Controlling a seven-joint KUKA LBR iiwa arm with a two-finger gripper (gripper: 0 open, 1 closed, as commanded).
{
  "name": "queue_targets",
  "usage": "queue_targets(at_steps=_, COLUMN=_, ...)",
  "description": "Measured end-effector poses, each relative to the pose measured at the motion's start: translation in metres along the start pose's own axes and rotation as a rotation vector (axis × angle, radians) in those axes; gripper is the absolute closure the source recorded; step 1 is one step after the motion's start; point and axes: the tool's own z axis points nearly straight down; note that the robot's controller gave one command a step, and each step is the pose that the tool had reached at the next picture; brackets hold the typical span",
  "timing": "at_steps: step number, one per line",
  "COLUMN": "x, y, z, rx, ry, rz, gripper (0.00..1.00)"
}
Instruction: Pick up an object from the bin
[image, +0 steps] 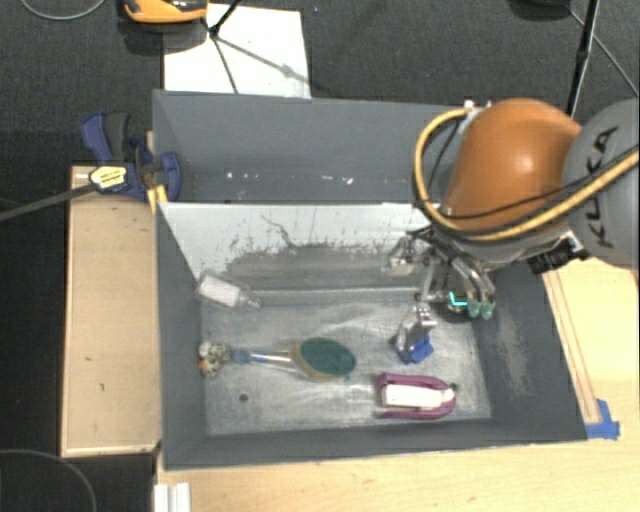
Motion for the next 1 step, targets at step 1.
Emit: queue_targets(at_steps=1, x=0.0310, y=0.1012, z=0.1638, rx=-0.002, ry=-0.013, rz=-0.044, gripper=0.00)
